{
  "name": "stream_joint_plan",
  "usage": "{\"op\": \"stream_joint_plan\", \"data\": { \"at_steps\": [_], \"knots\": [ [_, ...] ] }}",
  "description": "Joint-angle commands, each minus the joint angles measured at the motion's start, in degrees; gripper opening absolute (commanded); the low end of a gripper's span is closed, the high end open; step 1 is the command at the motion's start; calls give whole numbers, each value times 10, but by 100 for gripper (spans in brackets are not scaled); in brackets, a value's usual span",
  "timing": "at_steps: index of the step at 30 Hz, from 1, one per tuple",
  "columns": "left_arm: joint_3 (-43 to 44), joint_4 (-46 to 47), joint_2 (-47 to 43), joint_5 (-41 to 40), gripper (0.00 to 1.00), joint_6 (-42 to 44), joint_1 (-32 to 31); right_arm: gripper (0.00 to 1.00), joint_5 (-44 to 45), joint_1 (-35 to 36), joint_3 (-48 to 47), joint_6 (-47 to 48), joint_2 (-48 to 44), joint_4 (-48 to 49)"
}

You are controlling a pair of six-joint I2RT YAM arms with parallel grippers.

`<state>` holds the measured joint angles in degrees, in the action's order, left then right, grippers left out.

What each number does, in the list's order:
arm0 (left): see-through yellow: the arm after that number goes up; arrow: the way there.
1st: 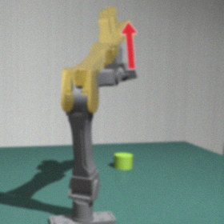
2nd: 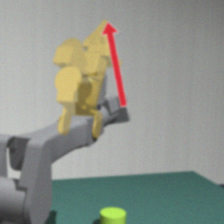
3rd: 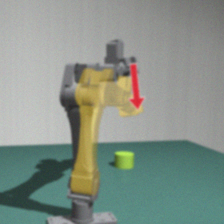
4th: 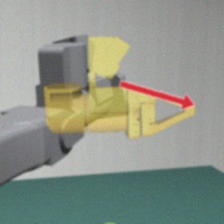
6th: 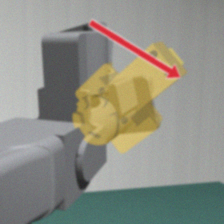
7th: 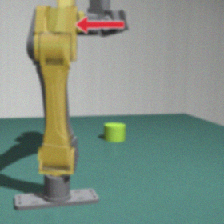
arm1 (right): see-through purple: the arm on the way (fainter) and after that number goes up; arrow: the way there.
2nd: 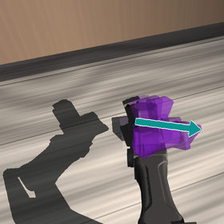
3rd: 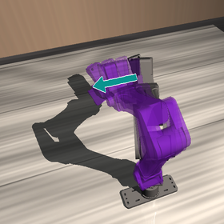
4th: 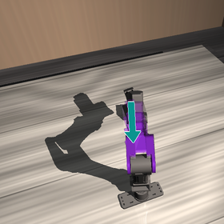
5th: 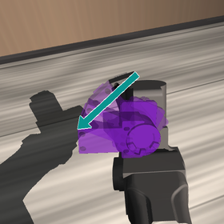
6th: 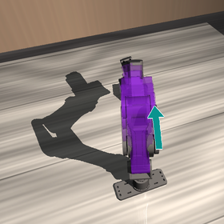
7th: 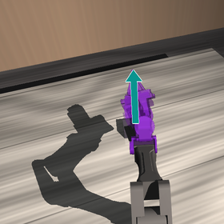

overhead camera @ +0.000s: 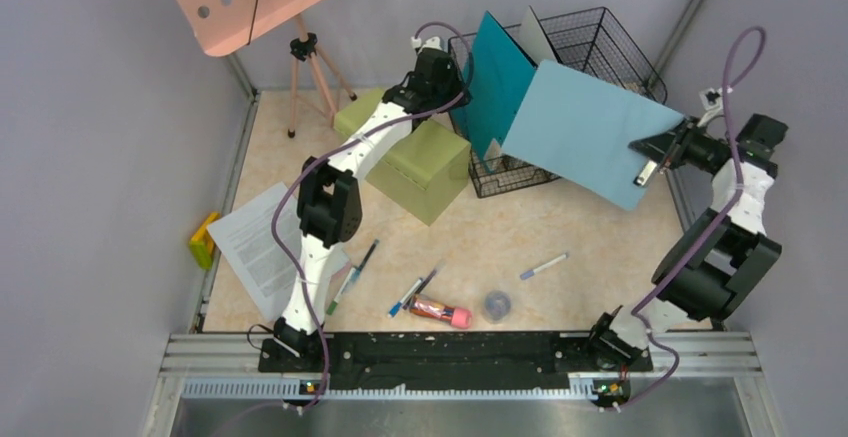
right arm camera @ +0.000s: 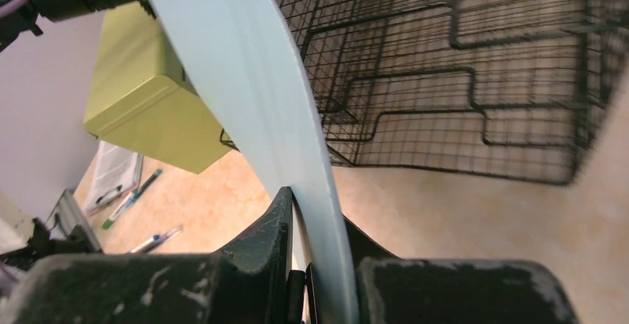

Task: Organize the desk
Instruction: Move the storage box to the center of the board.

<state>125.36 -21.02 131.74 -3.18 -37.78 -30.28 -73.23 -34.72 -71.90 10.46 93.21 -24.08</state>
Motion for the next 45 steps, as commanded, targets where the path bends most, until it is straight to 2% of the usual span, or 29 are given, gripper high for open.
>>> {"op": "stream_joint_plan", "data": {
  "at_steps": [1,7,10,15,19,24,29,33,45],
  "knots": [
    [9,-29,-29,78,53,-44,-8,0,51,-89,-6,81,-81,-149],
    [3,-23,-46,82,71,-33,0,0,32,-171,-3,221,-125,-363],
    [-7,-20,-58,86,77,-27,4,0,28,-205,-2,271,-117,-455],
    [-16,-17,-73,78,86,-6,4,0,15,-286,-8,407,-76,-616],
    [-19,-17,-83,75,87,3,7,0,37,-343,-7,399,-83,-610],
    [-30,-16,-94,74,88,12,10,0,50,-358,-8,368,-92,-592],
    [-49,-12,-102,77,88,15,15,0,21,-360,-34,369,-79,-616],
    [-57,-12,-105,79,88,18,18,0,-12,-366,-52,332,-63,-620],
    [-77,-7,-120,77,88,31,25,0,-93,-371,15,311,-25,-621]
  ]
}}
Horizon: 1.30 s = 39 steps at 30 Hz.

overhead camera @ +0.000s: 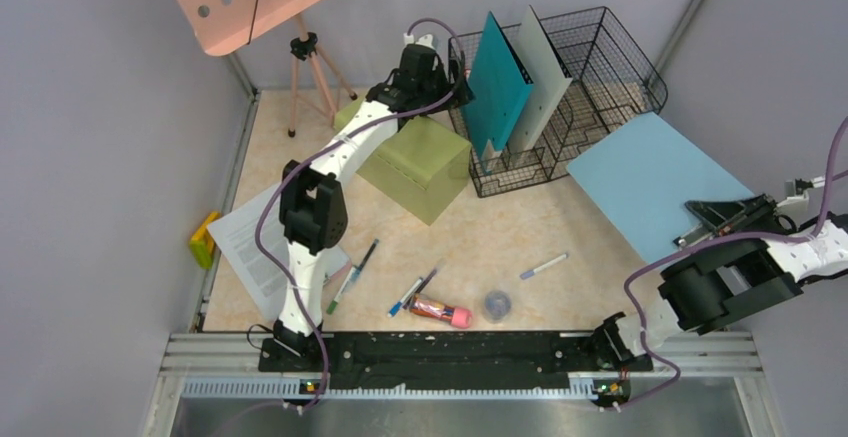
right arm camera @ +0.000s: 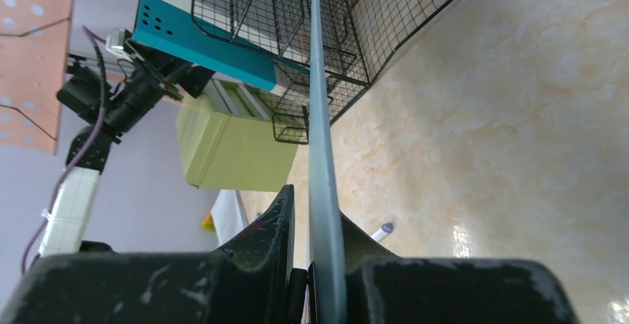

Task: Organize the desk
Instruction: Move the storage box to the center of the board.

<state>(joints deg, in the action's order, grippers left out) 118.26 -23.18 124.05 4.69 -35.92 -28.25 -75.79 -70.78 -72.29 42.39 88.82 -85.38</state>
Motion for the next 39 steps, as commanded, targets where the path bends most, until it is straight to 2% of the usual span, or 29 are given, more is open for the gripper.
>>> {"op": "stream_joint_plan", "data": {
  "at_steps": [1,6,9,11,13,15,19,20,21,27,33,39],
  "knots": [
    [-8,14,-44,-3,88,14,4,0,-72,-10,24,-7,16,-5],
    [-21,16,-50,-8,88,18,6,0,-104,-12,63,-71,-23,47],
    [-30,17,-53,-9,87,19,6,0,-121,-12,113,-165,-75,127],
    [-36,18,-56,-12,87,20,7,0,-122,-11,151,-264,-121,211],
    [-40,18,-57,-14,88,22,7,0,-124,-12,209,-410,-180,362],
    [-44,18,-60,-14,87,24,6,0,-120,-12,297,-623,-248,537],
    [-56,21,-66,-13,88,24,6,0,-97,-13,454,-1000,-369,951],
    [-57,21,-68,-14,87,24,7,0,-94,-13,477,-1059,-381,1022],
    [-60,22,-70,-14,88,23,7,0,-90,-15,484,-1079,-389,1046],
    [-61,25,-66,-3,87,22,7,0,-96,-43,429,-953,-395,839],
    [-50,24,-54,0,87,23,6,0,-127,-88,414,-904,-379,774],
    [-50,24,-53,0,87,26,6,0,-128,-90,371,-831,-345,714]
  ]
}}
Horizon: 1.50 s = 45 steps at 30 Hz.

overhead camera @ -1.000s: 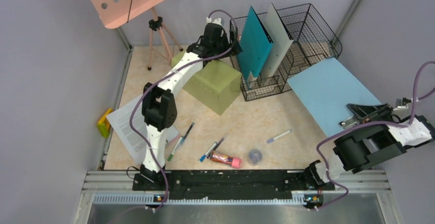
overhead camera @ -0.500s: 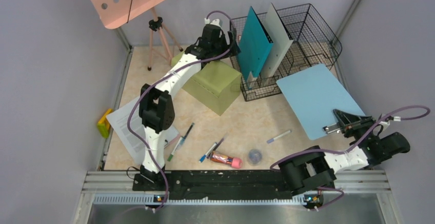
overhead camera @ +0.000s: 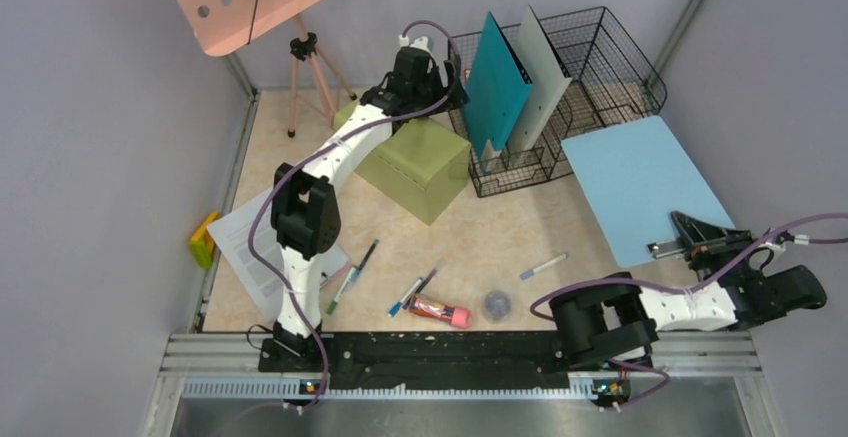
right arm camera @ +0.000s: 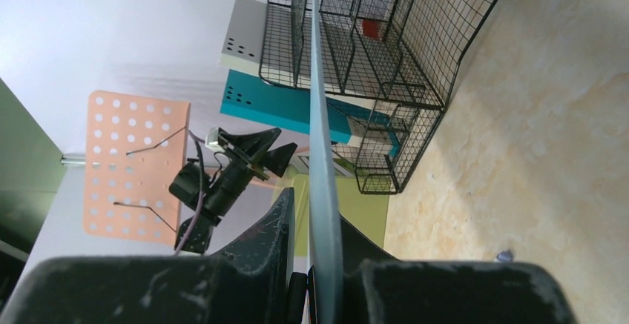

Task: Organize the desk
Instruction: Move the storage box to the center of the board.

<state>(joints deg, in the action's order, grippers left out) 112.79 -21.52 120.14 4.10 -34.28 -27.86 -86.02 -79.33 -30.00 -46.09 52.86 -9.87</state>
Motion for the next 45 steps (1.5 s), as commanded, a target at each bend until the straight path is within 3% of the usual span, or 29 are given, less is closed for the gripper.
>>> {"op": "stream_joint_plan", "data": {
  "at_steps": [1,4,10,15,25,35,45],
  "knots": [
    [4,9,-16,5,87,12,2,0,-29,-5,-56,57,24,-43],
    [0,10,-22,-3,87,23,0,0,-35,-4,-78,108,56,-82],
    [-12,10,-35,-6,87,33,0,0,-23,-1,-156,288,124,-272],
    [-19,11,-34,6,86,26,1,0,-15,7,-166,300,139,-288],
    [-22,12,-43,-7,86,46,1,0,5,31,-136,236,150,-198],
    [-19,11,-42,-4,86,44,1,0,28,54,-43,7,139,105],
    [-20,11,-45,-13,86,50,1,0,15,61,-39,2,149,117]
  ]
}}
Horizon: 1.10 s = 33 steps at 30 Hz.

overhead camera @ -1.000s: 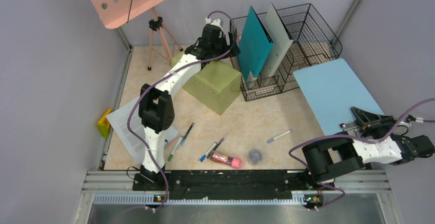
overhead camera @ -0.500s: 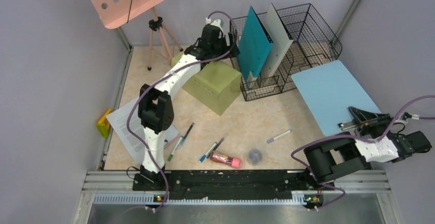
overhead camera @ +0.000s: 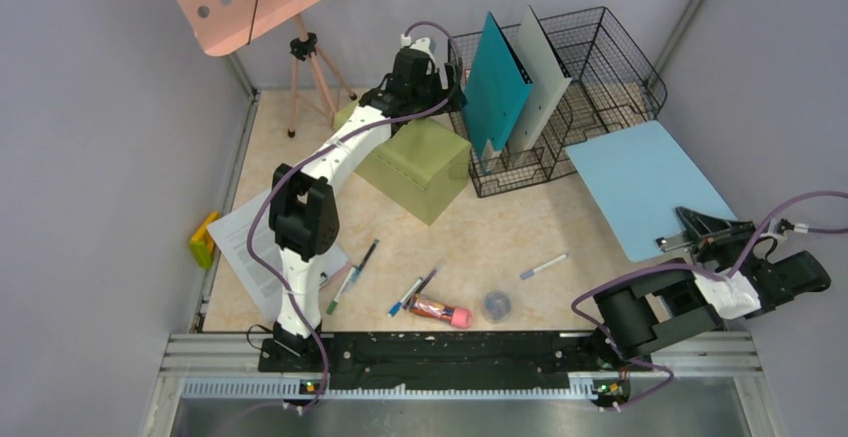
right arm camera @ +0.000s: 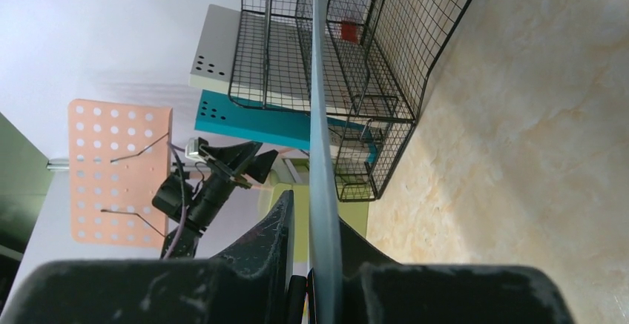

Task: Organize the desk
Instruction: Move the storage box to the center of the board, then place the folder in the storage box.

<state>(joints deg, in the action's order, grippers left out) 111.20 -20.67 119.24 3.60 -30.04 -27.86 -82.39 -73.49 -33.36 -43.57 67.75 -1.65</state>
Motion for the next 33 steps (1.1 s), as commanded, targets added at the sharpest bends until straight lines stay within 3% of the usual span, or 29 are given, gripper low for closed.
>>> {"op": "stream_joint_plan", "data": {
  "at_steps": [1,13,18,28,33],
  "knots": [
    [-5,2,-37,-9,86,8,2,0,-22,3,-4,-24,-3,34],
    [-11,3,-40,-7,86,10,4,0,-35,4,-9,-35,-8,28],
    [-15,4,-41,-9,86,10,5,0,-44,2,-26,10,-11,-41],
    [-15,4,-43,-7,86,9,5,0,-51,2,-44,20,6,-60],
    [-15,4,-42,-7,86,9,5,0,-66,-8,-74,89,16,-154]
  ]
}}
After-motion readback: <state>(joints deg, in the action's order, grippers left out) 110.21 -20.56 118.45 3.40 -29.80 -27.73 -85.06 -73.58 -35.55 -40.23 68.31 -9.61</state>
